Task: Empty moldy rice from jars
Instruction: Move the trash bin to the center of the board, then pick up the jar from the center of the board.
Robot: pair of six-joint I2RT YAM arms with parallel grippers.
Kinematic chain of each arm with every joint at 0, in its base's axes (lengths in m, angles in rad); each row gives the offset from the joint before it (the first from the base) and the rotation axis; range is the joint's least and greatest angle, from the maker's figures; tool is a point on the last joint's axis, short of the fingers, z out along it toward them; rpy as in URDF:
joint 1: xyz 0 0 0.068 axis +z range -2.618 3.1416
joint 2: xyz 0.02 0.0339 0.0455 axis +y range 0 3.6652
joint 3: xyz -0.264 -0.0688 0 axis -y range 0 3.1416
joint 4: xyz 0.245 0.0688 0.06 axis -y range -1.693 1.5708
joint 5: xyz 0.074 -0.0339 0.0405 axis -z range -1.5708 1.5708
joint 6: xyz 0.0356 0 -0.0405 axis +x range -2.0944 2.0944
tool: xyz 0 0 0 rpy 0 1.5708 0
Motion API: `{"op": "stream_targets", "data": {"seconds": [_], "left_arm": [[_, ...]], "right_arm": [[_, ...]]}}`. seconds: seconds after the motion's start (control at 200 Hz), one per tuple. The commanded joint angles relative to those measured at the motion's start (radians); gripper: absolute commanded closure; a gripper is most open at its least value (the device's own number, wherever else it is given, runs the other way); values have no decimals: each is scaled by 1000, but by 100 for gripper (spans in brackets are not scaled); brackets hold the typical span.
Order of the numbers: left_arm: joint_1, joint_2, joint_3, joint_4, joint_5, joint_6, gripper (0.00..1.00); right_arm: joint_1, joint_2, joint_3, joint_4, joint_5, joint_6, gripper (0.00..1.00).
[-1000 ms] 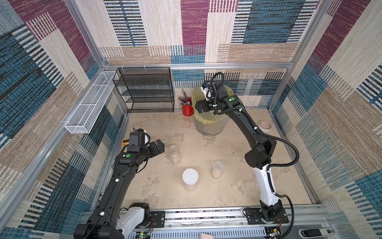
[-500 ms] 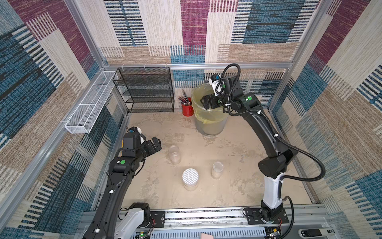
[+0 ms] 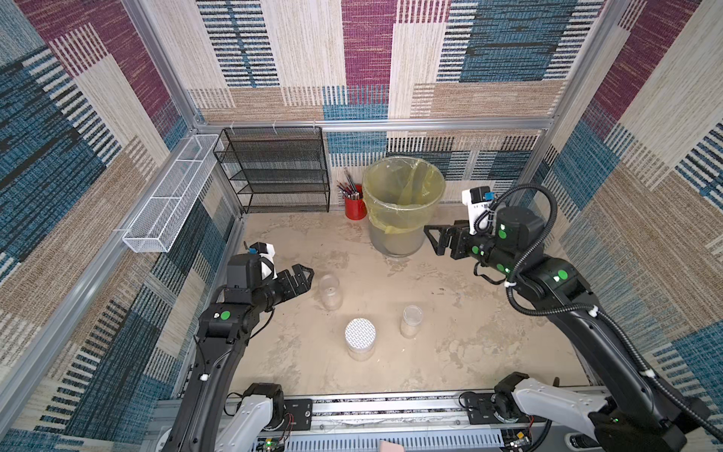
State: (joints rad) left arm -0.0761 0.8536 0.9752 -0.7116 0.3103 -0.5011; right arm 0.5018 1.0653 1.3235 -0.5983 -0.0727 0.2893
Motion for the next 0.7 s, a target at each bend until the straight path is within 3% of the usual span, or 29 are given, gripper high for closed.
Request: {"op": "stream_targets", "data": {"seconds": [0.0, 0.215, 0.376, 0.696], "left_arm": [[1, -40, -13, -44, -8, -37, 1], [-4, -40, -32, -71, 92, -51, 1], [-7, -60, -55, -79, 41, -54, 1], [-8, -20, -112, -76, -1, -78, 3]], "right_arm": [[0, -88, -116, 11, -50, 76, 1], [0, -184, -245, -159, -125, 208, 0], [2, -215, -343, -197, -133, 239, 1], [7, -81, -400, -281, -119, 206, 1]]}}
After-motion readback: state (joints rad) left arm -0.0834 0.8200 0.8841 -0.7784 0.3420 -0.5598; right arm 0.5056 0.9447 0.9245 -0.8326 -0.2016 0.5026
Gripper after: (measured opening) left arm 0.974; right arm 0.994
